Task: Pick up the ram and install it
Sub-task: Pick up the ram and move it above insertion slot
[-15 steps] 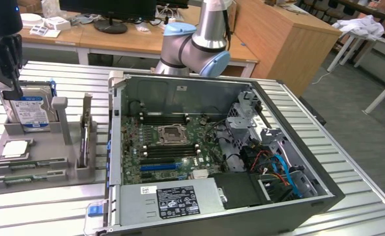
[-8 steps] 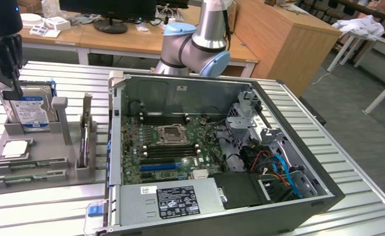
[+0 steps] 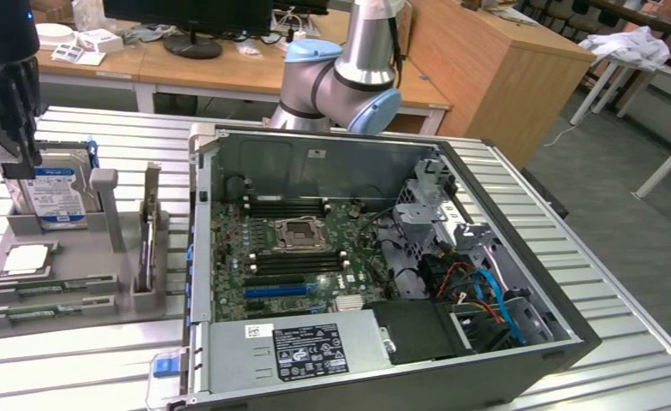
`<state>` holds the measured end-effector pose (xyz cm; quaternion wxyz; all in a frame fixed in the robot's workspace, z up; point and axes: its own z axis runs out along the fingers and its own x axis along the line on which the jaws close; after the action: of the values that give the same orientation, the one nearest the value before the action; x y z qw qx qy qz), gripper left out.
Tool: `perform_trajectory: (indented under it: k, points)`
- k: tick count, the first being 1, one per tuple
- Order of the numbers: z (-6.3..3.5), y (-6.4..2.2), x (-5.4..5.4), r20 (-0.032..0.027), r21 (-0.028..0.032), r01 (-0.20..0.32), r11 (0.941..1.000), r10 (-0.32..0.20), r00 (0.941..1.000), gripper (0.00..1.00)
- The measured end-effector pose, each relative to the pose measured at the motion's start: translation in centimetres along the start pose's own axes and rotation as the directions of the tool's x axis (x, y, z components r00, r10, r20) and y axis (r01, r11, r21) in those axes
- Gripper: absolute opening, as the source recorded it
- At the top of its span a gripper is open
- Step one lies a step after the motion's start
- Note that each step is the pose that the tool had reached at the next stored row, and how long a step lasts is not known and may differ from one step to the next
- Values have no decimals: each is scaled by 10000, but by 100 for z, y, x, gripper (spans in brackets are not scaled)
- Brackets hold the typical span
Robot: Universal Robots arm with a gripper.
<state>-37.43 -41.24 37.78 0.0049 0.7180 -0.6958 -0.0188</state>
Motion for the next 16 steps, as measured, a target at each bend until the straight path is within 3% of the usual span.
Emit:
perform_trajectory:
  k: [1,2,8,16]
  points:
    - [0,0,0,0,-1,0,10000,0,10000,23]
    - [0,0,0,0,0,0,10000,0,10000,30]
    - [12,0,-1,10,3,0,10000,0,10000,30]
    - [115,-4,2,38,2,2,10000,-2,10000,30]
